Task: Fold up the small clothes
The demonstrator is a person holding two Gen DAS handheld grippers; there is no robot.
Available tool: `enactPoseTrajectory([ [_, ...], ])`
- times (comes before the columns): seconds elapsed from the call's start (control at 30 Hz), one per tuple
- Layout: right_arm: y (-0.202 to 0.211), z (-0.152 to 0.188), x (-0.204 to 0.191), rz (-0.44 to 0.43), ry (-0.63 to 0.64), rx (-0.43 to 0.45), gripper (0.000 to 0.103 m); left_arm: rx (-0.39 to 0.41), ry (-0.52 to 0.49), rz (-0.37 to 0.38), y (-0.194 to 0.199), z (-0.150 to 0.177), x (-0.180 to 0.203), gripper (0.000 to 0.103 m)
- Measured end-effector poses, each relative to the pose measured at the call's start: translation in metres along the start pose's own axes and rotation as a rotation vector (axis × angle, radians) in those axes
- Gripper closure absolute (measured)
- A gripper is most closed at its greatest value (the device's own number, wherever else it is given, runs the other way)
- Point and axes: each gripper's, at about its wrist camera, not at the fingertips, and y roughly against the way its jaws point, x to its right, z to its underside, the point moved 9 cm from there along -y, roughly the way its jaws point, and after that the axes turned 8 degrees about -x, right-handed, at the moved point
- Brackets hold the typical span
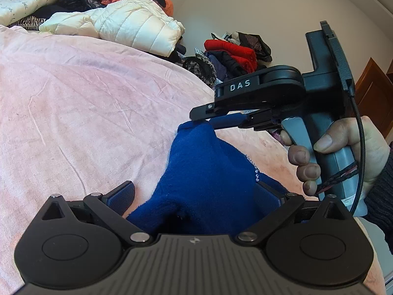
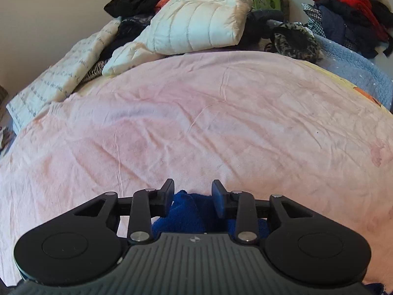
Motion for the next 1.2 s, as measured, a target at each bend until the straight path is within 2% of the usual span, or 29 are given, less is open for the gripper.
enactPoseTrajectory([
  [0.07, -0.011, 0.004, -0.002, 0.032, 0.011, -0.029, 0.068, 0.0, 0.001, 0.001, 0.0, 0.0, 0.0, 0.0],
  [0.1, -0.015, 0.006, -0.004, 0.018, 0.011, -0.044, 0.072, 0.0, 0.002, 0.002, 0.0, 0.0, 0.0, 0.0],
  [0.17, -0.014, 0.006, -0.007, -0.025, -0.016, -0.03, 0.097, 0.001, 0.003, 0.003, 0.0, 0.0, 0.0, 0.0],
  [0.2, -0.009, 0.003, -0.008, -0.051, -0.033, 0.0, 0.097, 0.001, 0.003, 0.003, 0.0, 0.0, 0.0, 0.0],
  [0.3, 0.002, -0.008, 0.013, -0.045, -0.137, 0.09, 0.097, 0.001, 0.004, 0.003, 0.0, 0.0, 0.0, 0.0],
  [0.4, -0.008, -0.001, 0.032, -0.091, -0.238, 0.047, 0.097, 0.001, 0.004, 0.004, 0.0, 0.0, 0.0, 0.0],
  [0.47, -0.007, 0.007, 0.038, -0.141, -0.309, 0.045, 0.085, 0.001, 0.005, 0.005, 0.0, 0.0, 0.0, 0.0],
  [0.6, 0.025, 0.018, 0.046, -0.199, -0.369, 0.145, 0.083, 0.003, 0.023, 0.019, 0.001, -0.002, -0.002, 0.0],
  [0.7, 0.044, 0.039, 0.035, -0.33, -0.38, 0.136, 0.081, 0.039, 0.053, 0.067, 0.011, -0.005, -0.002, 0.0],
  [0.73, 0.046, 0.048, 0.031, -0.373, -0.39, 0.124, 0.076, 0.07, 0.044, 0.105, 0.017, -0.008, 0.002, 0.0],
  [0.77, 0.045, 0.059, 0.029, -0.405, -0.411, 0.103, 0.064, 0.095, 0.022, 0.149, 0.023, -0.008, 0.008, 0.0],
  [0.8, 0.041, 0.07, 0.031, -0.411, -0.436, 0.074, 0.06, 0.095, -0.011, 0.193, 0.025, -0.007, 0.017, 0.0],
  [0.83, 0.033, 0.082, 0.036, -0.366, -0.457, 0.037, 0.054, 0.073, -0.05, 0.224, 0.024, -0.003, 0.026, 0.0],
  [0.87, 0.03, 0.094, 0.046, -0.297, -0.479, 0.022, 0.058, 0.036, -0.092, 0.241, 0.02, 0.003, 0.034, 0.0],
  [0.93, 0.043, 0.11, 0.064, -0.297, -0.551, 0.073, 0.07, -0.077, -0.165, 0.248, 0.005, 0.016, 0.046, 0.0],
  [0.97, 0.058, 0.118, 0.072, -0.296, -0.595, 0.113, 0.067, -0.112, -0.181, 0.229, -0.002, 0.018, 0.047, 0.0],
  [1.0, 0.078, 0.128, 0.08, -0.285, -0.614, 0.167, 0.066, -0.112, -0.175, 0.219, -0.004, 0.017, 0.045, 0.0],
  [1.03, 0.099, 0.138, 0.086, -0.28, -0.62, 0.224, 0.06, -0.102, -0.146, 0.23, -0.003, 0.014, 0.042, 0.0],
  [1.07, 0.121, 0.151, 0.092, -0.283, -0.627, 0.282, 0.044, -0.093, -0.114, 0.236, -0.003, 0.012, 0.037, 0.0],
  [1.13, 0.16, 0.185, 0.105, -0.301, -0.671, 0.366, 0.029, -0.064, -0.064, 0.218, 0.003, 0.007, 0.031, 0.0],
  [1.2, 0.186, 0.224, 0.117, -0.306, -0.71, 0.397, 0.028, -0.034, -0.066, 0.189, 0.015, 0.003, 0.036, 0.0],
])
